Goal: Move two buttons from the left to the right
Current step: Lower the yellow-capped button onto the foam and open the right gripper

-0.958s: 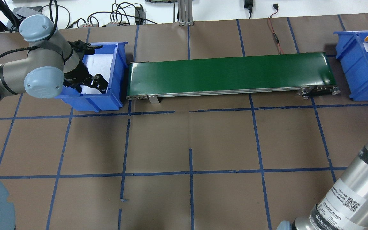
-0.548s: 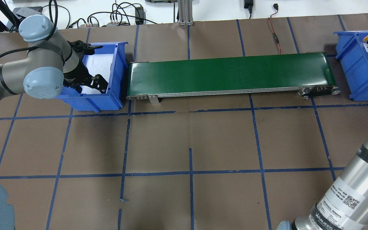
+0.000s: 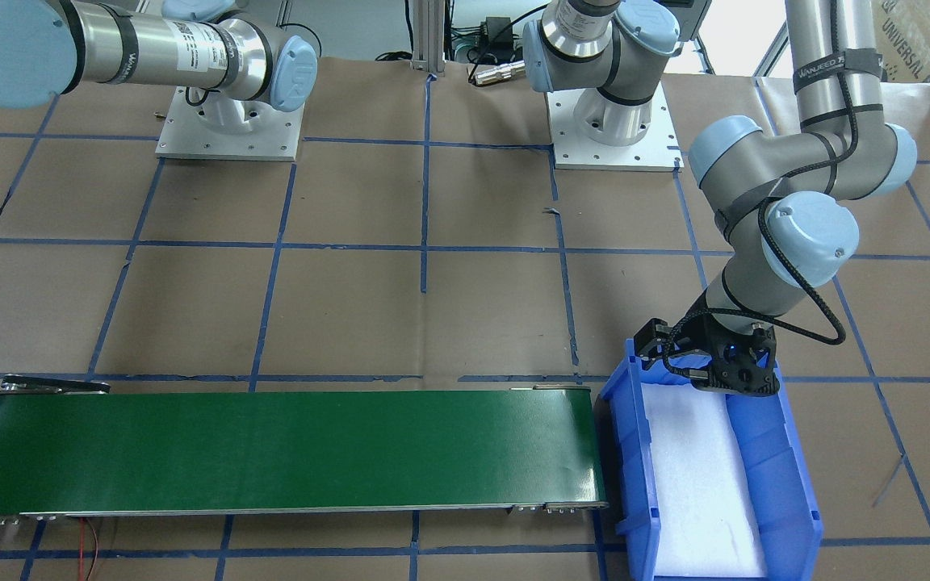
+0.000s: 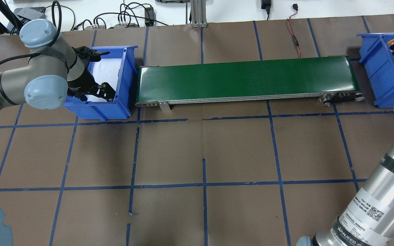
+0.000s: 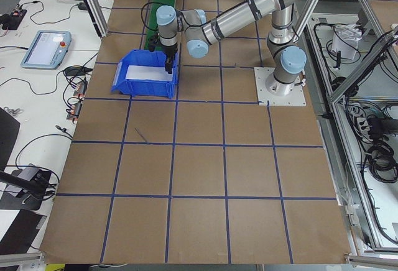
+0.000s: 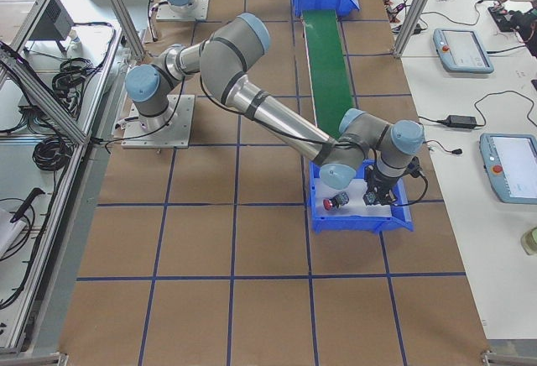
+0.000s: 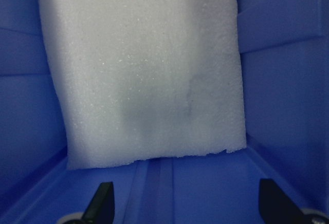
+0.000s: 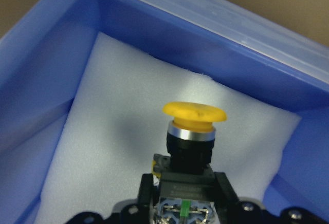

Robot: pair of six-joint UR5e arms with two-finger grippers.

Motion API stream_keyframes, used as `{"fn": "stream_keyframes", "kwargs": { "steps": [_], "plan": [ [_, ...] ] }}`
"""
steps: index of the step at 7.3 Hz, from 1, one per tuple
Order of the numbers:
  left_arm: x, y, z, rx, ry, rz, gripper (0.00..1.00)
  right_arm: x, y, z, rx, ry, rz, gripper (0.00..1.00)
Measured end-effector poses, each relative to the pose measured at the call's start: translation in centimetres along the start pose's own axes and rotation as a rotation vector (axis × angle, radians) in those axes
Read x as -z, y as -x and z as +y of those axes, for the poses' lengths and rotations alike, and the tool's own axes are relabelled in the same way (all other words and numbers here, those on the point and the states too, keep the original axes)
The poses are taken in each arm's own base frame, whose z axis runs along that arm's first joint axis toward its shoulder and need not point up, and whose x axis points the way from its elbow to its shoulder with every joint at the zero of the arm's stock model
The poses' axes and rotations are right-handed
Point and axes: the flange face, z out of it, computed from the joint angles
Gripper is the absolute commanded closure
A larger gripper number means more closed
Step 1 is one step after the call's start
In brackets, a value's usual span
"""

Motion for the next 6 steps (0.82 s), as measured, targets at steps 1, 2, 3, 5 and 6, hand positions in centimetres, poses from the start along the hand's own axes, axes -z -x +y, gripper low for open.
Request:
{"fn": "stream_keyframes", "kwargs": {
  "steps": [1, 2, 3, 5, 6],
  "plan": [
    [0.1, 0.1, -0.1, 0.007, -0.001, -0.002, 0.00, -0.1, 0.0, 0.0, 0.000, 0.001, -0.001, 0.49],
    [0.3, 0.4, -0.2, 0.010, -0.005, -0.004, 0.00, -0.1, 0.0, 0.0, 0.000, 0.001, -0.002, 0.48],
    [0.5, 1.2, -0.4, 0.020, -0.010, -0.006, 0.00, -0.1, 0.0, 0.0, 0.000, 0.002, -0.002, 0.48],
    [0.1, 3.6, -0.4, 0.042, -0.008, 0.003, 0.00, 0.0, 0.0, 0.0, 0.000, 0.001, -0.002, 0.47],
    [0.0, 4.1, -0.3, 0.041, -0.006, 0.006, 0.00, 0.3, 0.0, 0.0, 0.000, 0.000, 0.001, 0.47]
  ]
}}
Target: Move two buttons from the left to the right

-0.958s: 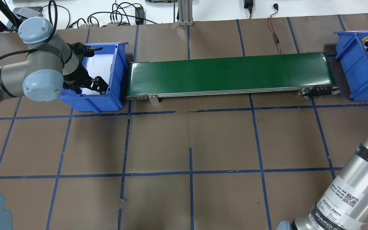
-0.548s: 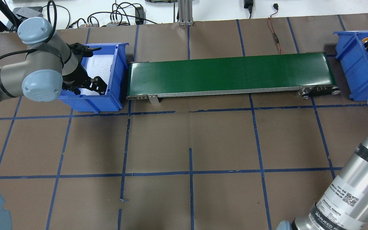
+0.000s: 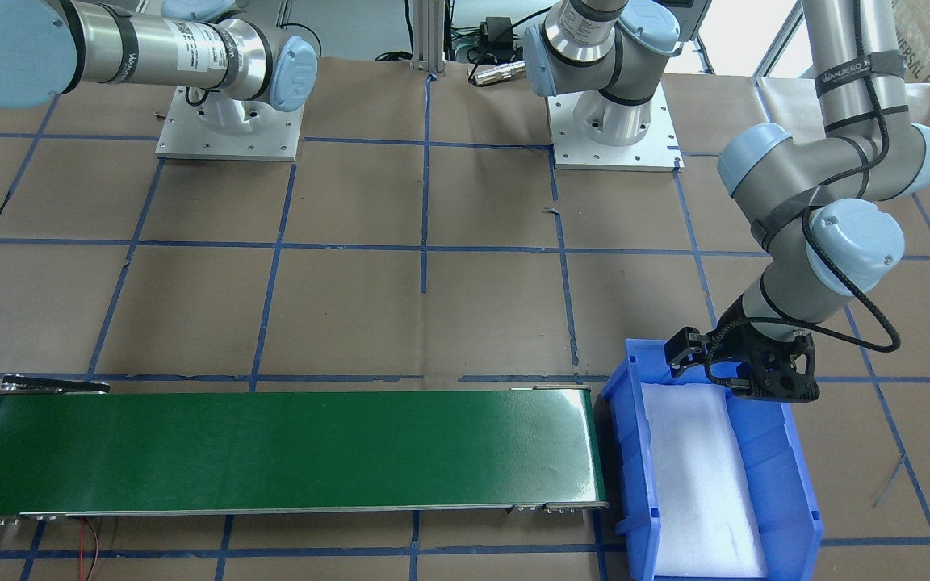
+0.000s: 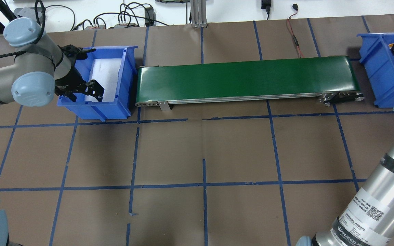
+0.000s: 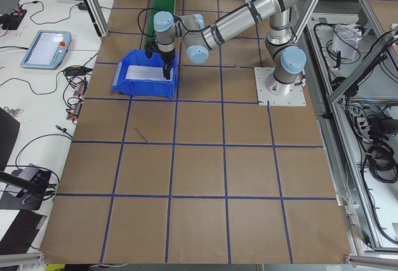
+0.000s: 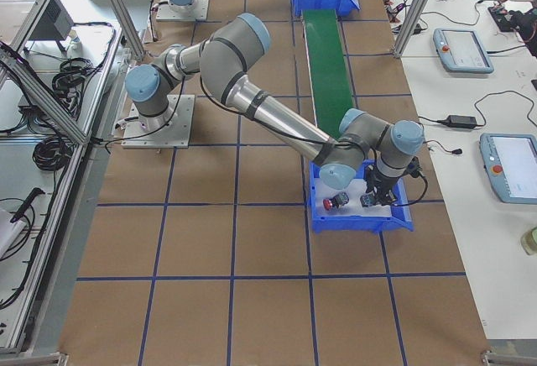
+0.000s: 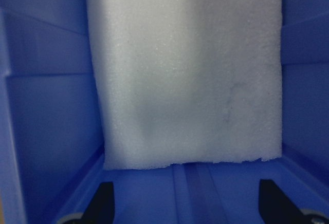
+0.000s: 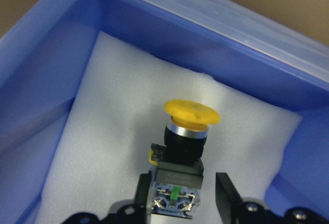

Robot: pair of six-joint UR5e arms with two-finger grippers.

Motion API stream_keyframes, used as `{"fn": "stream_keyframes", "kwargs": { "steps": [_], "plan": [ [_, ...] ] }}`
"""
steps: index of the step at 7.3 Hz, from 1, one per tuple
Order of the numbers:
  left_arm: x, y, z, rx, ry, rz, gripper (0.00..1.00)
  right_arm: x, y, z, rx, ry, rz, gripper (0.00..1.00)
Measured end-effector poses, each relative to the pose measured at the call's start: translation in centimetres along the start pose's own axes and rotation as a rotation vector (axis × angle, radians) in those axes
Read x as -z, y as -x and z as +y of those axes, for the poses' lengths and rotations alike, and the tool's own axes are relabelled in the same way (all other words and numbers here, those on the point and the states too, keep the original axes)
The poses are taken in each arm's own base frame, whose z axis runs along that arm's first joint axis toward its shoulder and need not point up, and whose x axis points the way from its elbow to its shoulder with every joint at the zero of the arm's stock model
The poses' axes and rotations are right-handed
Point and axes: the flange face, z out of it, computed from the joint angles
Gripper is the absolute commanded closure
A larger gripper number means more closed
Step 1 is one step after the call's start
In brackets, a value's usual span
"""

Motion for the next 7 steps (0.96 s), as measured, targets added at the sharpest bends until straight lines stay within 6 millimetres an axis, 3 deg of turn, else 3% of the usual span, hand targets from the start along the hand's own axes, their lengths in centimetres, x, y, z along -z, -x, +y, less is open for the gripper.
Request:
{"fn": "stream_keyframes", "kwargs": {
  "steps": [2, 4, 5, 7],
  "plan": [
    [-0.2, 0.2, 0.3, -0.001, 0.006, 0.001, 0.00, 2.5, 0.4, -0.3, 0.006, -0.013, 0.016, 0.47],
    [-0.3, 0.1, 0.6, 0.004, 0.011, 0.001, 0.00, 7.5, 2.8, -1.4, 0.036, -0.028, 0.033, 0.45],
    [-0.2, 0.0, 0.7, 0.007, 0.013, -0.001, 0.00, 10.0, 5.1, -2.7, 0.065, -0.039, 0.041, 0.43],
    [-0.2, -0.1, 0.8, 0.012, 0.018, -0.003, 0.00, 13.9, 12.6, -7.2, 0.130, -0.069, 0.059, 0.38]
  ]
}}
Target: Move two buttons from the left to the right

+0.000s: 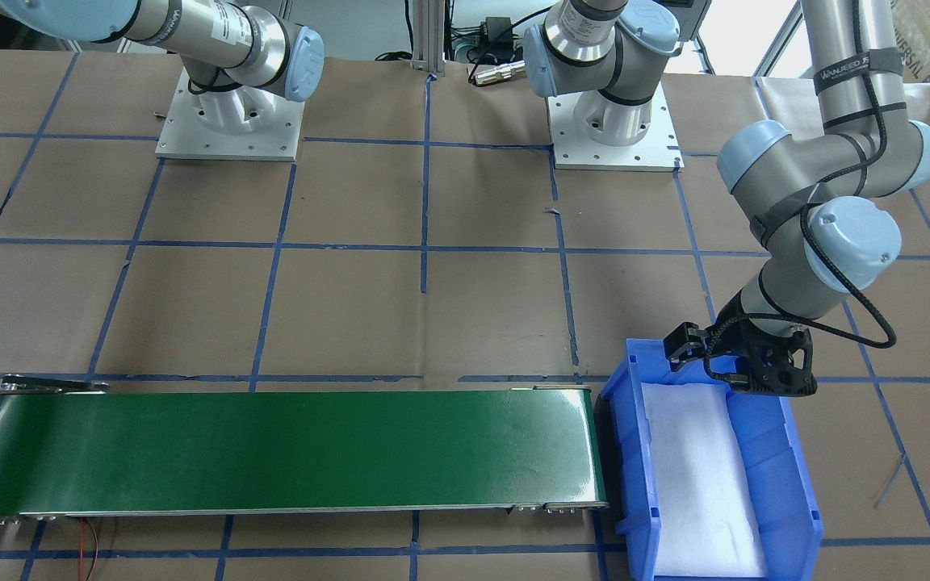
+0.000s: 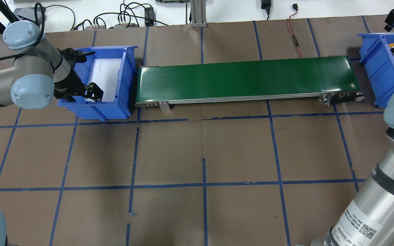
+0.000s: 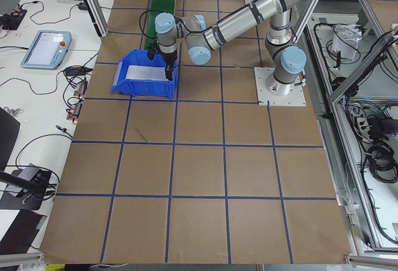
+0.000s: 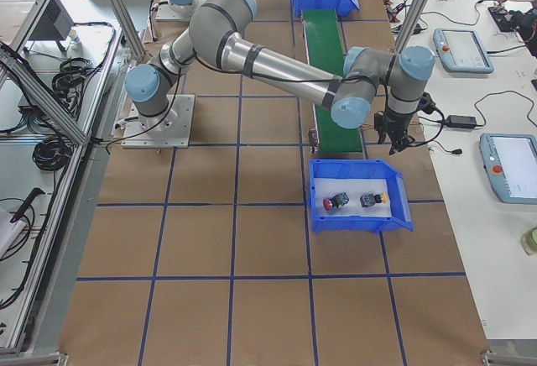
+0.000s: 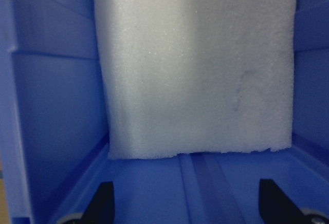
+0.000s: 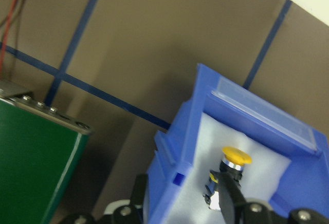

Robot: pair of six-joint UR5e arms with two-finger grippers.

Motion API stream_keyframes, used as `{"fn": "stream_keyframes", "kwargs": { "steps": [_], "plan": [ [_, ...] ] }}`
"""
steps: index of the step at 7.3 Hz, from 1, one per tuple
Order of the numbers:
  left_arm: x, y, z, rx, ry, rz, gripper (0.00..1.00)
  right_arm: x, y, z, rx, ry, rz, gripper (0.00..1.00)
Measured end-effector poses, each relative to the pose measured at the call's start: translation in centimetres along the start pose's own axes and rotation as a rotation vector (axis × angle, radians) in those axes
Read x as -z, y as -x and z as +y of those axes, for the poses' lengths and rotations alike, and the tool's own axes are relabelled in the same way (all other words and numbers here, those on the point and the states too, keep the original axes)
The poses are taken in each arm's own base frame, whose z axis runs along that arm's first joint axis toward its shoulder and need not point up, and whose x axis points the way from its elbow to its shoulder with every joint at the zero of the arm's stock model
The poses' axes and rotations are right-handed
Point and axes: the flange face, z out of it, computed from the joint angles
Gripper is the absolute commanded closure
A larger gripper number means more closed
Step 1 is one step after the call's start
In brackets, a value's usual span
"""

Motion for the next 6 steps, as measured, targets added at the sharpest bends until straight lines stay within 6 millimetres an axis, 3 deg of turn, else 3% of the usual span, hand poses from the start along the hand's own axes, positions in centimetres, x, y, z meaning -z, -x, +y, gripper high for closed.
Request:
{"fn": "stream_keyframes", "kwargs": {
  "steps": [2, 4, 6],
  "plan": [
    [0.0, -0.1, 0.1, 0.024, 0.002, -0.001, 0.00, 3.0, 8.0, -4.9, -0.046, -0.024, -0.002, 0.29],
    [0.1, -0.1, 0.2, 0.071, 0.003, -0.004, 0.00, 5.1, 17.8, -9.1, -0.124, -0.034, -0.021, 0.26],
    [0.4, -0.2, 0.3, 0.100, 0.003, -0.004, 0.00, 7.5, 25.3, -10.0, -0.211, -0.040, -0.051, 0.22]
  ]
}}
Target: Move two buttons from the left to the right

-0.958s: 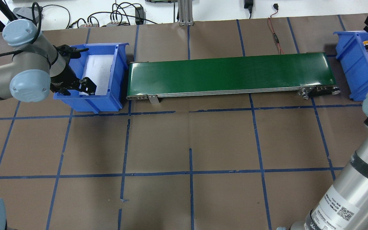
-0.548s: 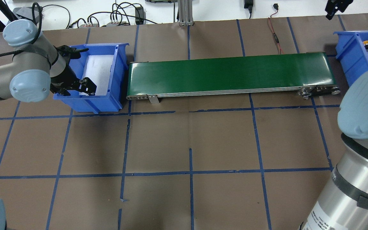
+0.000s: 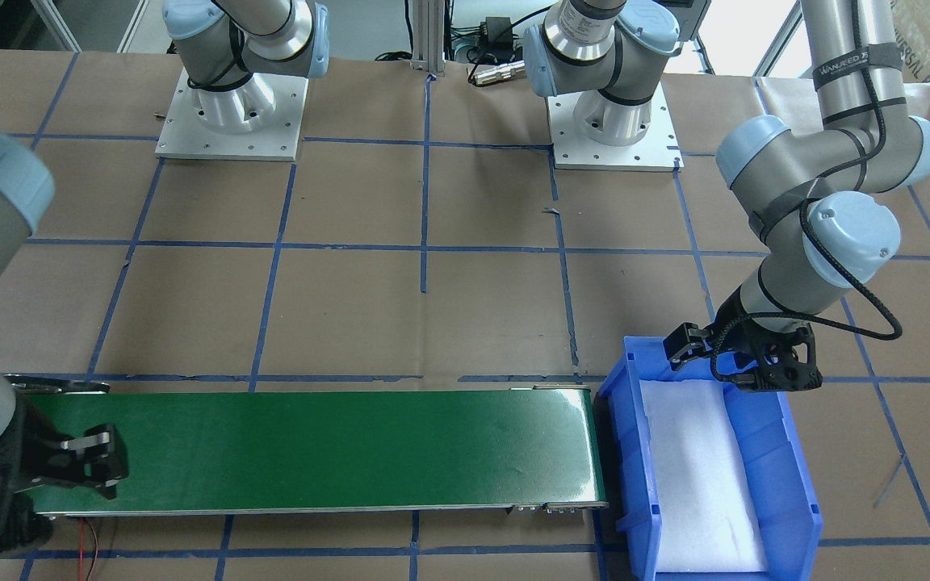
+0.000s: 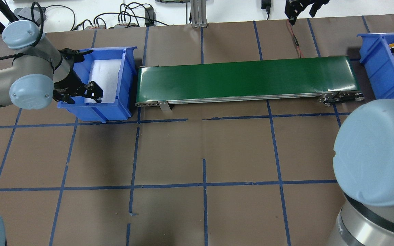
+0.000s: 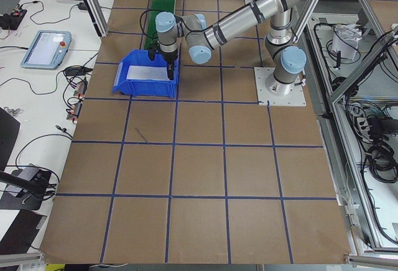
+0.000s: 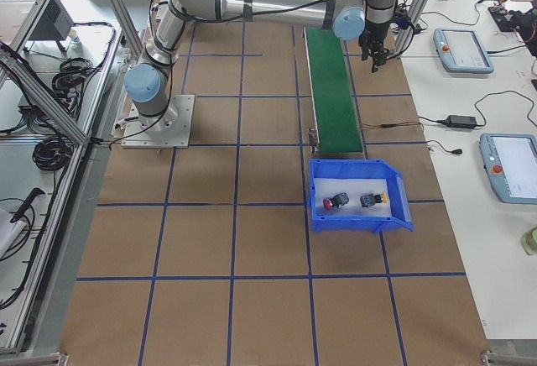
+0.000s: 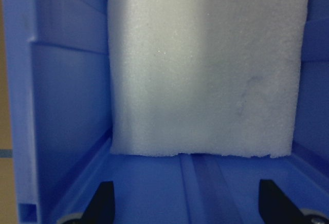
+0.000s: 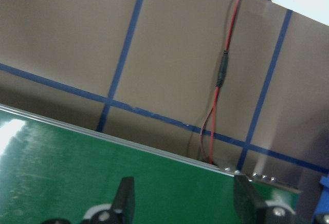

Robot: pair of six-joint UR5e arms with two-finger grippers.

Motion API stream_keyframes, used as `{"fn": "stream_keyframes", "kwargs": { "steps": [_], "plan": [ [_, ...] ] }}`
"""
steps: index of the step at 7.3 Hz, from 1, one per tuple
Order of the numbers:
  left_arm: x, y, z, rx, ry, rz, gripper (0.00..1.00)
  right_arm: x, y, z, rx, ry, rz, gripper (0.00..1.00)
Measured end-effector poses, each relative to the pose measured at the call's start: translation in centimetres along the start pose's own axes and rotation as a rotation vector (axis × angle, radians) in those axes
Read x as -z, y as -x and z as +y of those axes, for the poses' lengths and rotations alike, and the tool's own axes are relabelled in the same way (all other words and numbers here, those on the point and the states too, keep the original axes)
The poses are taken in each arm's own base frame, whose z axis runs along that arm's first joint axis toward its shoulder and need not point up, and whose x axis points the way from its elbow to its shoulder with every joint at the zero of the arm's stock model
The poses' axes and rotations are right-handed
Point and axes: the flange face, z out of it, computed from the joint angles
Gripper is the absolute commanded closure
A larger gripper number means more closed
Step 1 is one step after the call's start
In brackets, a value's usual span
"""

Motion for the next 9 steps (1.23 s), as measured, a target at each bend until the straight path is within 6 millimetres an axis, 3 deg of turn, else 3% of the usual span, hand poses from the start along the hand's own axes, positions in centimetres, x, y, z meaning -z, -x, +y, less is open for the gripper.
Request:
{"fn": "stream_keyframes", "kwargs": {
  "steps": [2, 3, 7, 9],
  "plan": [
    [0.0, 0.0, 0.1, 0.016, 0.003, 0.000, 0.00, 2.4, 3.9, 2.9, -0.082, -0.010, -0.066, 0.19],
    [0.0, 0.0, 0.1, 0.023, 0.004, 0.001, 0.00, 3.7, 5.2, 5.4, -0.101, -0.001, -0.090, 0.20],
    [-0.1, 0.0, 0.2, 0.043, 0.015, 0.003, 0.00, 7.3, 9.7, 15.3, -0.195, 0.134, -0.148, 0.19],
    [0.0, -0.1, 0.2, 0.043, 0.014, 0.002, 0.00, 8.7, 11.1, 18.3, -0.211, 0.140, -0.155, 0.19]
  ]
}}
